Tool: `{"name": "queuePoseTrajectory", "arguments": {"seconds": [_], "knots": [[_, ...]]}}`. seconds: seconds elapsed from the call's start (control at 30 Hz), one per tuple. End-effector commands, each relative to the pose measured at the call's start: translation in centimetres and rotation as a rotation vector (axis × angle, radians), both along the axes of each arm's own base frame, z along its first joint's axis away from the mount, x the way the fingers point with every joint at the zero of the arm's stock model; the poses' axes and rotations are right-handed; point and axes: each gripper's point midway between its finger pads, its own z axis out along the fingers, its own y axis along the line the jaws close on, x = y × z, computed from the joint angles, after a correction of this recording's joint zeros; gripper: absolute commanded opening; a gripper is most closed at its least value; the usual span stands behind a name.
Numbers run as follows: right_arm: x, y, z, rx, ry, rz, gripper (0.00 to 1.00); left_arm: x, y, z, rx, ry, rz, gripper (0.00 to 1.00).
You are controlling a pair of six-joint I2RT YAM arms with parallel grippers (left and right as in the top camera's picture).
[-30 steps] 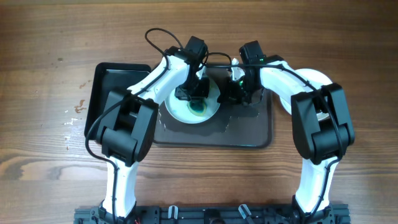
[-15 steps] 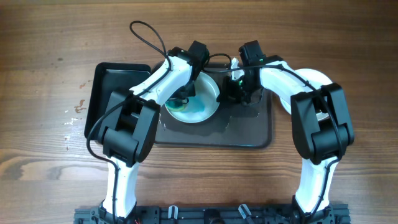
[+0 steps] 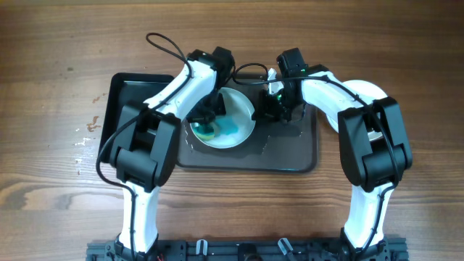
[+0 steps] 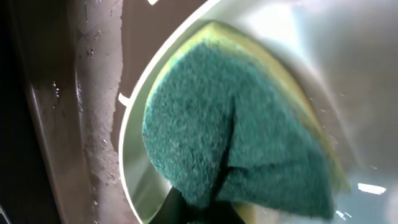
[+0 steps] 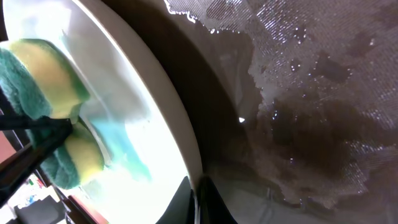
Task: Clean dirty plates on tray and stack at the side
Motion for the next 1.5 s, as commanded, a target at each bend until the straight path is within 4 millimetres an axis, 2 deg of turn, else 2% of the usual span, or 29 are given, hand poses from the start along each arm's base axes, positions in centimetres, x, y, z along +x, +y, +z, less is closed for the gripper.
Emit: {"name": "queuePoseTrajectory", "arguments": {"seconds": [0.0,0.1,0.23,0.37,0.53,0.63,0.9,0.97,1.13,1.47], "knots": [[-1.1,-1.1,-2.5,-0.062,0.050,-0.002,0.05,2.7,0.6,4.4,-0.109,-0.106,0.051,0.04],[-1.1,-1.1,-2.5,-0.062,0.051,-0.002,0.04,3.9,3.0,5.9,-0.122,-0.149,0.121,0.04],[-1.0,-1.3,-2.3,-0.074,0.047,-0.013,0.05,4.4,6.0,6.1,-0.116,-0.151,0.202,0.04],[-0.5,-2.4,-1.7,-0.144,0.013,-0.035,0.04,4.6,7.3,6.1,-0.112,-0.151,0.235,0.04],[0.3,-5.1,0.8,-0.303,-0.085,-0.065,0.04,4.8,7.4,6.1,-0.114,-0.158,0.237,0.04],[0.7,-6.9,3.3,-0.395,-0.162,-0.086,0.04,4.9,7.3,6.1,-0.115,-0.163,0.236,0.04],[1.1,-9.8,9.1,-0.605,-0.361,-0.129,0.04,4.9,7.2,6.1,-0.117,-0.165,0.234,0.04],[1.0,-10.2,11.2,-0.682,-0.442,-0.132,0.04,4.9,7.2,6.1,-0.117,-0.165,0.232,0.04],[0.5,-10.1,13.8,-0.784,-0.551,-0.124,0.04,4.9,7.1,6.1,-0.117,-0.165,0.230,0.04],[-0.6,-9.5,16.3,-1.018,-0.707,-0.034,0.04,4.9,7.1,6.0,-0.116,-0.163,0.230,0.04]]}}
